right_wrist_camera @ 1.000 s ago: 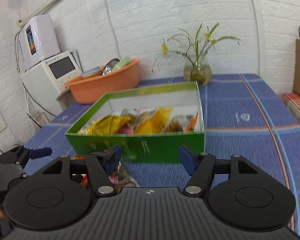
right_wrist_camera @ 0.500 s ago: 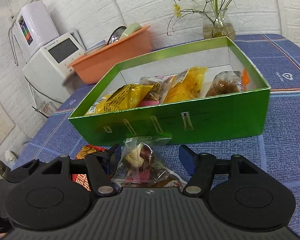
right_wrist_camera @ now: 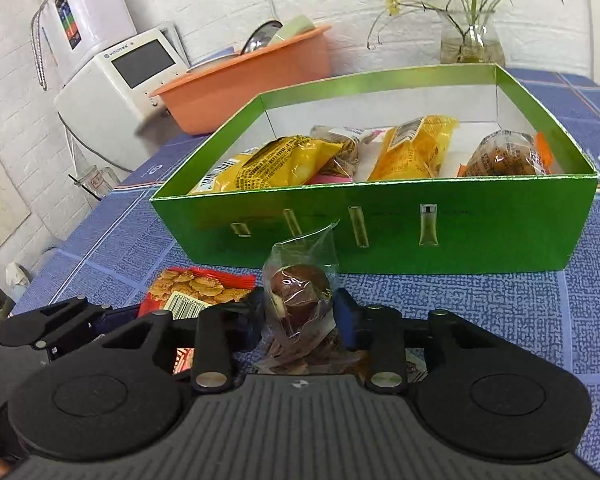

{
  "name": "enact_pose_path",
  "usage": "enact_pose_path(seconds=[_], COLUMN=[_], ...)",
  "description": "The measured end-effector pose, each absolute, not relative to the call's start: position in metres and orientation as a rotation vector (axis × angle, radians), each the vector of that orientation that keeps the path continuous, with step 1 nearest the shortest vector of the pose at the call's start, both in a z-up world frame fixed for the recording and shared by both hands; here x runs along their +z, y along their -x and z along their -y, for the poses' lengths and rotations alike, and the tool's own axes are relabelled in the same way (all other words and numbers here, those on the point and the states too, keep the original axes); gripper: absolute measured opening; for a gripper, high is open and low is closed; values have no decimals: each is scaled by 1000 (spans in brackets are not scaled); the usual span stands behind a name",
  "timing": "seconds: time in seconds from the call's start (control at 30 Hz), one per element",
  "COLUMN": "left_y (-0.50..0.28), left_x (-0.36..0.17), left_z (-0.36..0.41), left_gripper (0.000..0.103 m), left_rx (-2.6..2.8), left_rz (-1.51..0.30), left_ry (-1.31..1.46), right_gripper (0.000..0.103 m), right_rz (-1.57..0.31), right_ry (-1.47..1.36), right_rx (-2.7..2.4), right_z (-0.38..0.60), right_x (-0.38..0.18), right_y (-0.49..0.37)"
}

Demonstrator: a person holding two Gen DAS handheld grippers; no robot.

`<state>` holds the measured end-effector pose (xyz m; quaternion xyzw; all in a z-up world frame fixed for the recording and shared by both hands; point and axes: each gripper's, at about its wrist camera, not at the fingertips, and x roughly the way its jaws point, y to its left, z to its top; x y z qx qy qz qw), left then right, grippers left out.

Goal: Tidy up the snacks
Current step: 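Grasp the red snack packet with the left gripper while the right grasps the clear candy bag, then carry both packets over the green box, drop them in, open both grippers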

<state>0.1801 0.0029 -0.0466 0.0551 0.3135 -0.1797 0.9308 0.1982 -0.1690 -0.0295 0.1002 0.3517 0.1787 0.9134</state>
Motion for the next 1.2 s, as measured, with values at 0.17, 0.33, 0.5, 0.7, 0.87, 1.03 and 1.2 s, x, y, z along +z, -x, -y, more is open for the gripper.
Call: enact_pose_path(seconds=[0.17,0.33,0.5,0.7,0.87,1.03,1.2], left_y=[-166,-144,-126,-123,-123,-135,-172], left_x=[-44,-36,-30,-12,11,40,73], left_z=[-23,-52,-75,-90,-79,-61,-22], left_gripper=[71,71,71,71,71,71,71], left_rx=[-309,-218,-130,-69,-110,-167,-262], left_rz=[-653,-638,-614,-560,-479,-390,-330], left_ry=[-57,19,35,51,3,-38,-90], right_gripper=[62,62,62,62,61,62,63], right_rz=[-670,-642,-669,-587,-326,-172,-152], right_ry=[-257,-318,-438,-496,-369,-311,-338], right_rx=[397,442,555,621,495,343,278], right_z=[176,182,177,170,181,208,229], right_x=[-26,-17,-15,3,40,63,93], right_y=[-188,-181,-177,-160,-127,-105,-127])
